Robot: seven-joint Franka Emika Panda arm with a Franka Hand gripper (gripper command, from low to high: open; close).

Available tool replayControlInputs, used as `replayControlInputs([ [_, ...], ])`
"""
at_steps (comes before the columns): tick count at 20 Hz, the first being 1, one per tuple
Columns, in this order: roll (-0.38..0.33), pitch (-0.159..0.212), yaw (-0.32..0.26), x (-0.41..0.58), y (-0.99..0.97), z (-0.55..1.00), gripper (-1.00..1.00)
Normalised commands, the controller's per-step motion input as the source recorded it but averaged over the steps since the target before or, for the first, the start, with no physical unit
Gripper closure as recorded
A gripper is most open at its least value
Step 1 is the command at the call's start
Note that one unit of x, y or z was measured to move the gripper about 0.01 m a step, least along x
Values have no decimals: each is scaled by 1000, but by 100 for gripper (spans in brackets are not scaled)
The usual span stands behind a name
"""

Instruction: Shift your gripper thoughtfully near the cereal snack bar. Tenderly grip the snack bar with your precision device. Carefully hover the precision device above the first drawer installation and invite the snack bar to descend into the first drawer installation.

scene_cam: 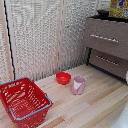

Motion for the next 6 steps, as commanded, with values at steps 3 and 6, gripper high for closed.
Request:
replayControlInputs([
  [3, -20, 7, 0, 139, 0, 482, -100],
  [6, -47, 2, -47, 164, 85, 505, -100],
])
